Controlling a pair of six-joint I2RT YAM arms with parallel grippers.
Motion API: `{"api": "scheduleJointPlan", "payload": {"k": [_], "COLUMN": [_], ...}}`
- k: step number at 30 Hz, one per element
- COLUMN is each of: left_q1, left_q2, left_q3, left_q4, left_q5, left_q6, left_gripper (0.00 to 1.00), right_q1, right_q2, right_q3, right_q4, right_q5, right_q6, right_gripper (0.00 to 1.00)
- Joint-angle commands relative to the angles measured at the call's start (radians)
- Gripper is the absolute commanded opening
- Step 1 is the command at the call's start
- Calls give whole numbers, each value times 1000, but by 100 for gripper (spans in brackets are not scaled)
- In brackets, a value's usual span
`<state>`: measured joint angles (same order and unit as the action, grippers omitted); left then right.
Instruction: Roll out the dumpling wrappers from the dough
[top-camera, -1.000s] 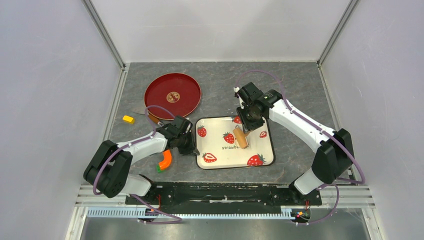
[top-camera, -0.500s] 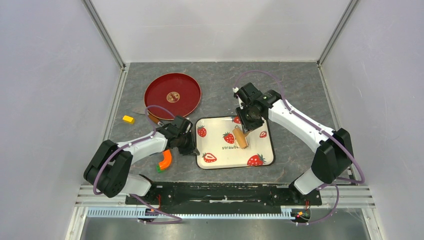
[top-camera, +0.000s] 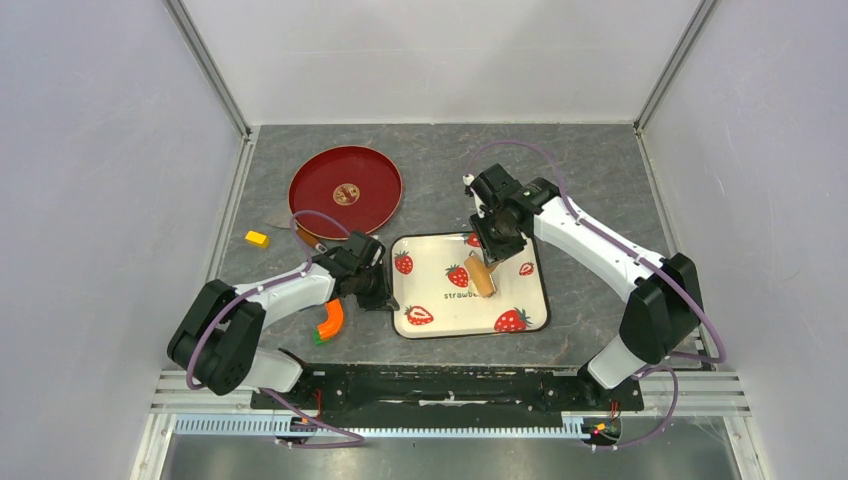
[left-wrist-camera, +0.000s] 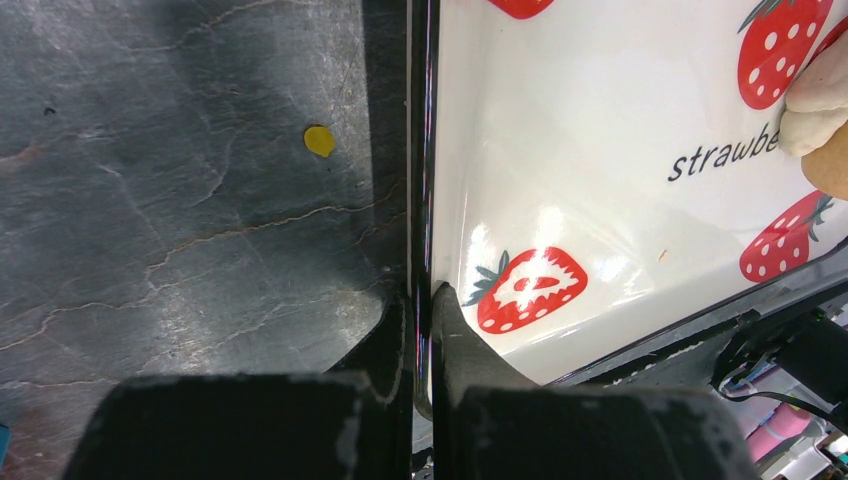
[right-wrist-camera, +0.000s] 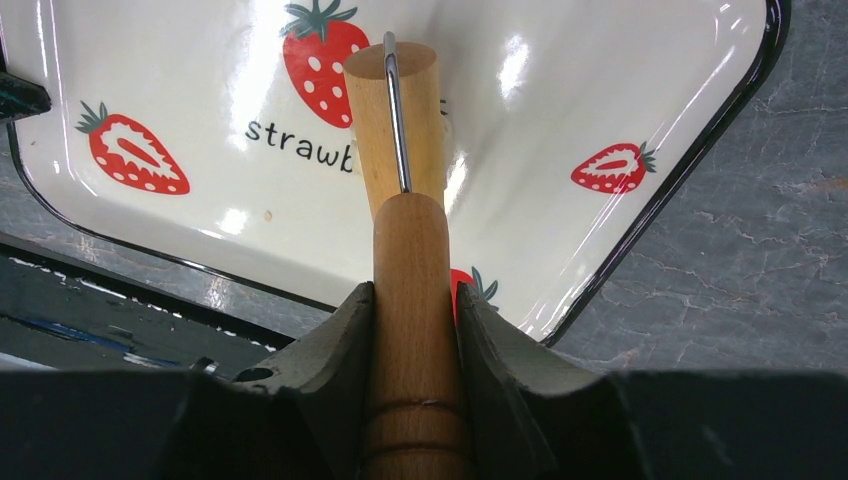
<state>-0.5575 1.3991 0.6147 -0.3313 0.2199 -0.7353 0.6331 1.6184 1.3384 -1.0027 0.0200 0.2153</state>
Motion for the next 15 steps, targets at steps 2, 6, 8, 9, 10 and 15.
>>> {"api": "scheduleJointPlan", "payload": {"k": [2,6,8,9,10,15], "left_q1": [-10,-10,-10,-10,-10,-10], "left_q2": [63,63,64,64,64,67], "left_q3": [-30,-30,-30,-30,-29,-30], "left_q4": [14,13,14,14,15,15], "left_q5": [-70,-70,-69,-69,-69,-67], "left_q6": [53,52,52,53,53,53], "left_gripper": [2,2,2,2,2,2], "right_q1": [10,9,10,13,13,14], "right_q2": [228,245,245,243,240,233], "right_q3": [-125,-119,-122,-127,-132,-162], "right_q4": [-1,1,11,20,29,65], "right_q5": [75,63,40,23,-1,-69], "right_q6": [-43,-54,-54,-54,-56,-61], "right_gripper": [0,0,0,0,0,0]}}
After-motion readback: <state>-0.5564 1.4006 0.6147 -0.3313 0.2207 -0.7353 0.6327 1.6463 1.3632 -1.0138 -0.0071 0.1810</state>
